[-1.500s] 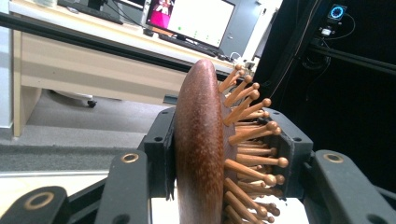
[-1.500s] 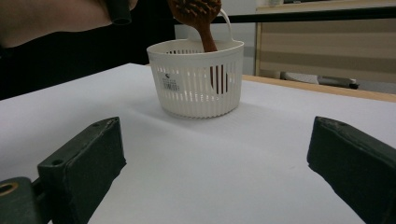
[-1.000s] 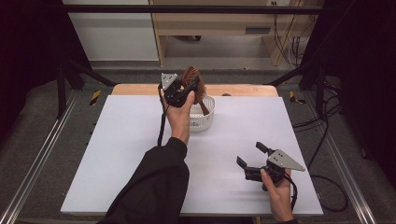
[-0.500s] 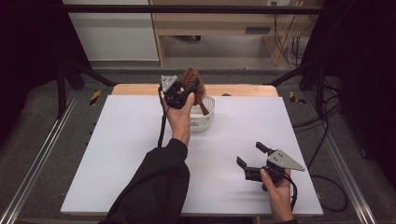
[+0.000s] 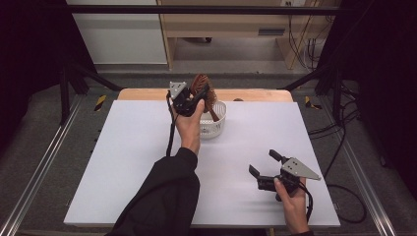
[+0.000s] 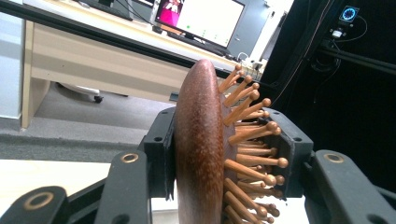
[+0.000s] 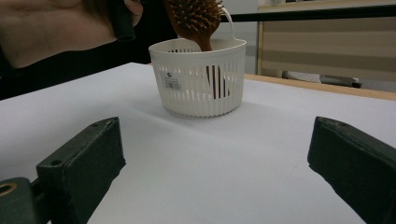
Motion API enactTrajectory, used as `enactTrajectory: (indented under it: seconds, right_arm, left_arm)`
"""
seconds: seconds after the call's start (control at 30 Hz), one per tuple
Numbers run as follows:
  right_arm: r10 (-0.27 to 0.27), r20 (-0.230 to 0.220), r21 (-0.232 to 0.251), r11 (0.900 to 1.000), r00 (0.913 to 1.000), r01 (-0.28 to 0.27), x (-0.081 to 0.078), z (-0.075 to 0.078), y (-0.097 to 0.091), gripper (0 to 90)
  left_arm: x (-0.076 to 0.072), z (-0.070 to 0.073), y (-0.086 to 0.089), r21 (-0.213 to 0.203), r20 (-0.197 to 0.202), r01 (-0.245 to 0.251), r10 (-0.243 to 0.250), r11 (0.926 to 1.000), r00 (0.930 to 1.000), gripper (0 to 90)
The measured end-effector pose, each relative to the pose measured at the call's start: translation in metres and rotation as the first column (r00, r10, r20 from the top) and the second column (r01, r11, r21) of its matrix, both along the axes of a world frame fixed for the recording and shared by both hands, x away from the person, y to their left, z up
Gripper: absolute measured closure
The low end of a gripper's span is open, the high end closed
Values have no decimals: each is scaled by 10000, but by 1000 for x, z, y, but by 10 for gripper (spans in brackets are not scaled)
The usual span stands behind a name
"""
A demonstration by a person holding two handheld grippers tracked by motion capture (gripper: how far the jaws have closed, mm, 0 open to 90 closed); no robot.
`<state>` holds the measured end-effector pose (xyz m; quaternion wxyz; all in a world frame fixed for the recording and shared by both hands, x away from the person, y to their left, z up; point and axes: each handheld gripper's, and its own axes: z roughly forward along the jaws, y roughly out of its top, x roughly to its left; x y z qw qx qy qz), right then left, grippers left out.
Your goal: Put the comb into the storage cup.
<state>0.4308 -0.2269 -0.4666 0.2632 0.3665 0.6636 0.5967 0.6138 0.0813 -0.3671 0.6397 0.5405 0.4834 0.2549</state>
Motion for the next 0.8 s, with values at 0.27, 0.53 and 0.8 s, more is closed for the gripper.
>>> enactTrajectory:
  seconds: [0.27,0.53,0.8]
  right_arm:
    - [-5,-4,25,10000,10000,5,0,0,0,41]
    - [2,-12,-9,10000,10000,-2,0,-1,1,40]
    - [-74,-99,196,9998,9999,75,2,-2,0,39]
  left_arm:
    - [-3,-4,1,543,88,125,-130,9984,9999,500]
    - [-5,-6,13,611,-169,225,-215,9979,9996,490]
    - [-6,-5,25,766,-508,493,-455,9958,9977,482]
